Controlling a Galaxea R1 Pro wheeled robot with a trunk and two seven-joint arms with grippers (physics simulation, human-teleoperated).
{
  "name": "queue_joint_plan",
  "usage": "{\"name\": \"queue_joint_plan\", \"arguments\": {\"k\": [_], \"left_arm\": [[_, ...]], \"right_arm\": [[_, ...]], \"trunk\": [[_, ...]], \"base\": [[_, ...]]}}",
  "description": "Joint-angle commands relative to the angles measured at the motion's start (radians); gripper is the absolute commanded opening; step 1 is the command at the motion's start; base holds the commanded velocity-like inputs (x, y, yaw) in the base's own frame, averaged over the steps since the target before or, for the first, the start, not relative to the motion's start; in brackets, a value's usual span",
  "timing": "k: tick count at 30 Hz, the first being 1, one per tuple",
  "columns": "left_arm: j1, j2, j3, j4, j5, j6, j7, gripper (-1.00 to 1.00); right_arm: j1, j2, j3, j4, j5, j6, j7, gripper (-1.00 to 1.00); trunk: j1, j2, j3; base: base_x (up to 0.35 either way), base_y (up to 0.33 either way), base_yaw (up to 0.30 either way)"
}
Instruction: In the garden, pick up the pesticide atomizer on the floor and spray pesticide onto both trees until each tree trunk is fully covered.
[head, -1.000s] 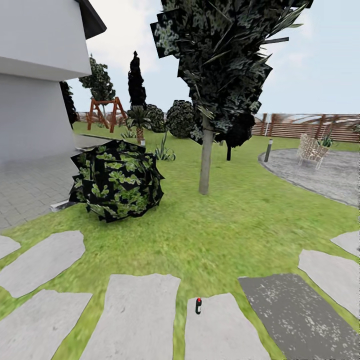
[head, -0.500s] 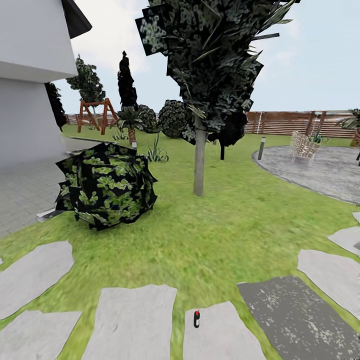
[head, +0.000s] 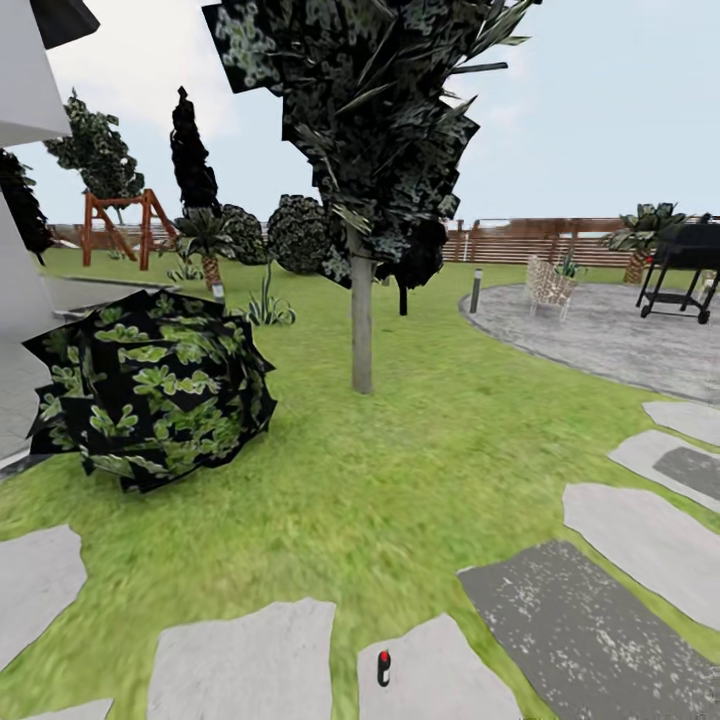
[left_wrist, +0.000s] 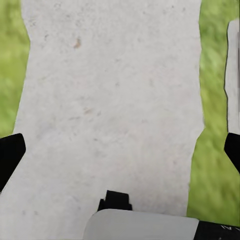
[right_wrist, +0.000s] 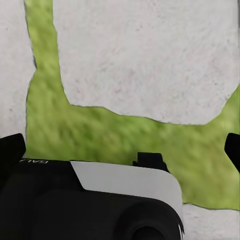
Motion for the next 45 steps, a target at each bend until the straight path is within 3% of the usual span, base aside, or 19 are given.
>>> {"name": "queue_joint_plan", "arguments": {"k": [1, 31, 45], "left_arm": [[0.001, 0.000, -0.001, -0.001, 0.007, -0.001, 0.000, 1.00], [0.001, 0.000, -0.002, -0.001, 0.007, -0.001, 0.000, 1.00], [0.001, 0.000, -0.002, -0.001, 0.007, -0.001, 0.000, 1.00]], "right_arm": [[0.000, 0.000, 0.000, -0.001, 0.000, -0.002, 0.003, 1.00], [0.000, 0.000, 0.000, -0.001, 0.000, -0.002, 0.002, 1.00], [0.000, 0.000, 0.000, -0.001, 0.000, -0.002, 0.003, 1.00]], "trunk": [[0.000, 0.000, -0.001], [0.000, 0.000, -0.001], [0.000, 0.000, -0.001]], "base": [[0.101, 0.088, -0.300], [0.007, 0.008, -0.297], [0.000, 0.241, -0.115]]}}
